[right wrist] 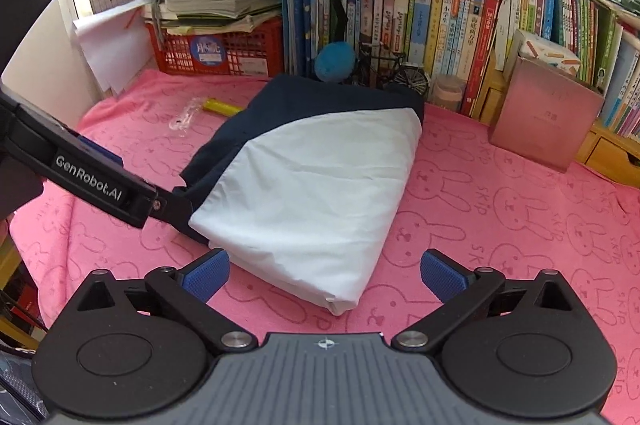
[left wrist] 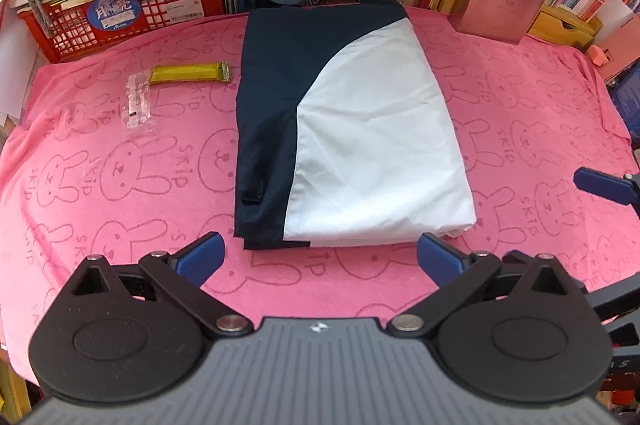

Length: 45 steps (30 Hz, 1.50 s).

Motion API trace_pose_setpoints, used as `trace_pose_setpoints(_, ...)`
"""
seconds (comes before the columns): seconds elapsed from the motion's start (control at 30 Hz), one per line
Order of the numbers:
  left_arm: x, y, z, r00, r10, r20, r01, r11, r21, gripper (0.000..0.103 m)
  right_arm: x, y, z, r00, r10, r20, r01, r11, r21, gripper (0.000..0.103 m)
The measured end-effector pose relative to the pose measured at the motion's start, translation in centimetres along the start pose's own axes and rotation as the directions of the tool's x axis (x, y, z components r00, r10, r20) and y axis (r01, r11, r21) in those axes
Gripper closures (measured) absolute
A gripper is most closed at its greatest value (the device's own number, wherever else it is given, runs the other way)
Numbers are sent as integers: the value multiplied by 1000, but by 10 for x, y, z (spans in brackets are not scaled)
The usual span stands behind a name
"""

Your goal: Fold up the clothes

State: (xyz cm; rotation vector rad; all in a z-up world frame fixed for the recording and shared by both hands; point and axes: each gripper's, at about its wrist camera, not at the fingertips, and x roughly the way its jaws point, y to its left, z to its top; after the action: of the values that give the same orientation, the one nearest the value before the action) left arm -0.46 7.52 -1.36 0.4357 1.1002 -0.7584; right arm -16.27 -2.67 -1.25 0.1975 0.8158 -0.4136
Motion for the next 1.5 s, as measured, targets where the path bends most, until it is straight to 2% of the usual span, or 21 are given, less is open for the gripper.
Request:
trace_pose_setpoints(0.17,-5,-7,1,999,42,2,-42,999,34,0,-4,5,4,1000,-4,24,4,1000,-19,0)
trace_pose_setpoints(0.43,-4,-3,1,999,-31,-16,31,1000,0,0,-6,6,4,999,3,38,-2,1000,-25,0)
trace_pose_setpoints(0.53,-2,1,1,999,-45,-20,45,999,-22,0,-4,4,3,999,26,25,-26,999,-20,0)
trace_pose_setpoints(0.9,11,5,1,992,-108,-61,103,991,-80,0,-3,4,3,1000,22,16,-22,1000,-22,0)
trace_pose_setpoints(1.03,20,3,1,994,-76,-79,71,995,-69,0,-2,4,2,1000,21,12,-21,1000,-21,0)
trace_pose_setpoints(1.33,9,-2,5,1000,-29,-6,29,999,-31,0,-3,0,-1,1000,8,4,-8,1000,2,0)
trace_pose_setpoints(1.5,-3,-3,10,999,-48,25,49,998,-27,0,-4,-1,-1,1000,5,11,-5,1000,1,0)
